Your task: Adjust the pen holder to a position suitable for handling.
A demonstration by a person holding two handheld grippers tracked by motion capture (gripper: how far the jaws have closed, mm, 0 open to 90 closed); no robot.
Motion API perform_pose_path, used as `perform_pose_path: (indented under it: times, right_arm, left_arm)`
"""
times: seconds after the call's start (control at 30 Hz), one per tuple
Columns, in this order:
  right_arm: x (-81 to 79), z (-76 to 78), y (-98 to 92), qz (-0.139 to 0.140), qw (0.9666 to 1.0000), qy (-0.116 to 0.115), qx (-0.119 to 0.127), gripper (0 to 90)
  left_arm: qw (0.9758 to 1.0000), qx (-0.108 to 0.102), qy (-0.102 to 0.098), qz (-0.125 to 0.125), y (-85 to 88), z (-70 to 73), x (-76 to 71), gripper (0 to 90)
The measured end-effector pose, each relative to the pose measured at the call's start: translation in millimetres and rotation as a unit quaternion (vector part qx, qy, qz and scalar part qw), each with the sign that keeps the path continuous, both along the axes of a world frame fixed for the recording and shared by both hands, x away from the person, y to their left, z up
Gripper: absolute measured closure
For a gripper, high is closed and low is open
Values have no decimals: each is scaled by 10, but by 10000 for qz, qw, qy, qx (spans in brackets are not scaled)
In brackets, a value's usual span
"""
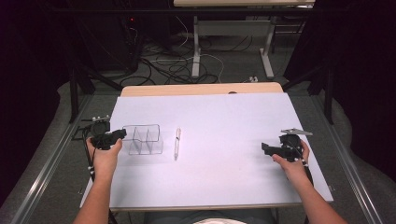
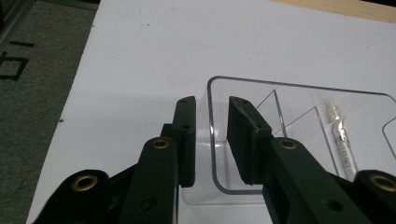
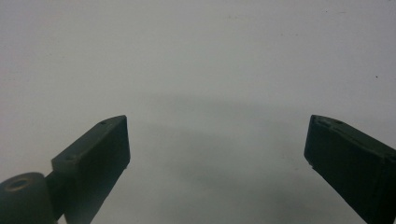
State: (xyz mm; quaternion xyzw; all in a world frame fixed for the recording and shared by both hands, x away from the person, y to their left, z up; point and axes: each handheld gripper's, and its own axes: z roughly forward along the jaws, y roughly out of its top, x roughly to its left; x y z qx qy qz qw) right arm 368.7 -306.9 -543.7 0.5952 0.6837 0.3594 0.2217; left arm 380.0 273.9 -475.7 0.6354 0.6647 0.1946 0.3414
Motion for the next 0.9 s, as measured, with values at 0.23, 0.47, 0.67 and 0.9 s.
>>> perform_pose_path:
  times: [0.23,0.47,0.67,0.9]
  right_arm:
    - [8,2,-13,-9,10000,-15,-10,65]
    - [7,7,-10,13,10000,-29,-4,65]
    - [13,13,-6,-10,10000,-34,-6,65]
    - [27,3,13,-8,10000,-37,-32,65]
  left_arm:
    - [9995,-127,-293,0,-11,74,-50,634]
    - [9982,-261,-542,-55,-60,137,-89,559]
    - [9959,-341,-817,-178,-127,228,-132,541]
    - [9918,-373,-1097,-536,-274,345,-187,495]
